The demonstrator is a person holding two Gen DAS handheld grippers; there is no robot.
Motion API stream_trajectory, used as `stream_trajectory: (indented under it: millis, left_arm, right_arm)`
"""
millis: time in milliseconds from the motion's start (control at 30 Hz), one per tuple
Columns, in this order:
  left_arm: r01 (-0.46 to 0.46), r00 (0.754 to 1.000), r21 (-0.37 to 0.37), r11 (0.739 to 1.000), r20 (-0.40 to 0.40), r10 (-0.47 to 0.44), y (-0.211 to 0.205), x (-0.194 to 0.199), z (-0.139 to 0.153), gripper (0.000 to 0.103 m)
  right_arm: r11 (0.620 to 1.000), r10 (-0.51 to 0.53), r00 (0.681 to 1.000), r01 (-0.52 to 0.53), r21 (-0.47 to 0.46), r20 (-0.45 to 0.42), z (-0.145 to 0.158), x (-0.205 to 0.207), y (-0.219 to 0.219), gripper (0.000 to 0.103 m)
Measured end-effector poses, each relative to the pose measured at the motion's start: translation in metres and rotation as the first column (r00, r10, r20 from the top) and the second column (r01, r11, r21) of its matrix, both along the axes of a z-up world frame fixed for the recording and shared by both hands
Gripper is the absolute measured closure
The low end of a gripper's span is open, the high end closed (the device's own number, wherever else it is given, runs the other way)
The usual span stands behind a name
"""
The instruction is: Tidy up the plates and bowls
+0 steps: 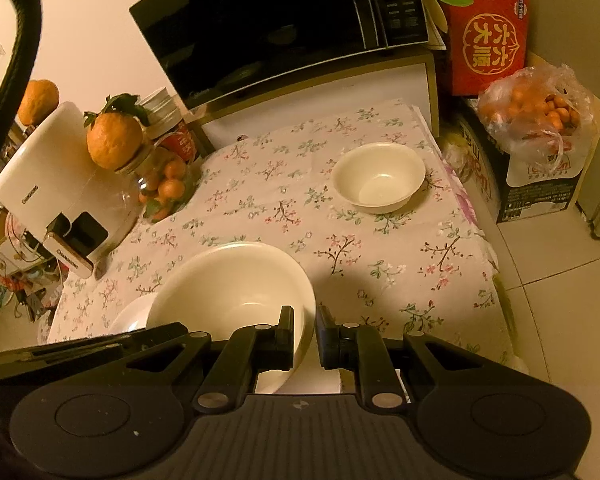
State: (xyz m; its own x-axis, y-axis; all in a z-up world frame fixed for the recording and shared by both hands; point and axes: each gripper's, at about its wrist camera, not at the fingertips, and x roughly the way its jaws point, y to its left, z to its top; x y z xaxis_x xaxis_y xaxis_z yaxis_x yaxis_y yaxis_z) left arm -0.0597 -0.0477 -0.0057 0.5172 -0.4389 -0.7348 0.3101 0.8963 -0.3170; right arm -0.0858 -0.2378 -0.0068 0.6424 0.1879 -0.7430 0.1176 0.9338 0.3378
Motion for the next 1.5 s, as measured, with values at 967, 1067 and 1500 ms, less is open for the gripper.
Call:
stream_trajectory:
  millis: [967, 1067, 1500]
  left_arm:
    - [0.075, 0.994, 0.153, 0.985, -0.091, -0.062, -0.013, -0.011, -0.045, 0.090]
    - [0.080, 0.993, 0.164, 0.983, -0.095, -0.065, -0.015, -0.010, -0.048, 0.090]
    - [0.104, 0.991, 0.187, 0.977, -0.104, -0.085, -0.020, -0.008, -0.055, 0.077]
  right_arm:
    - [0.992, 0.049, 0.992, -0.062, -0.111, -0.117, -0.027, -0.006, 0.024, 0.084]
    - [0.992, 0.047, 0.990, -0.061, -0.108, -0.129, -0.030, -0.004, 0.022, 0.083]
    - [0.989, 0.049, 0.983, -0.073, -0.130, -0.177, -0.043, 0.002, 0.024, 0.074]
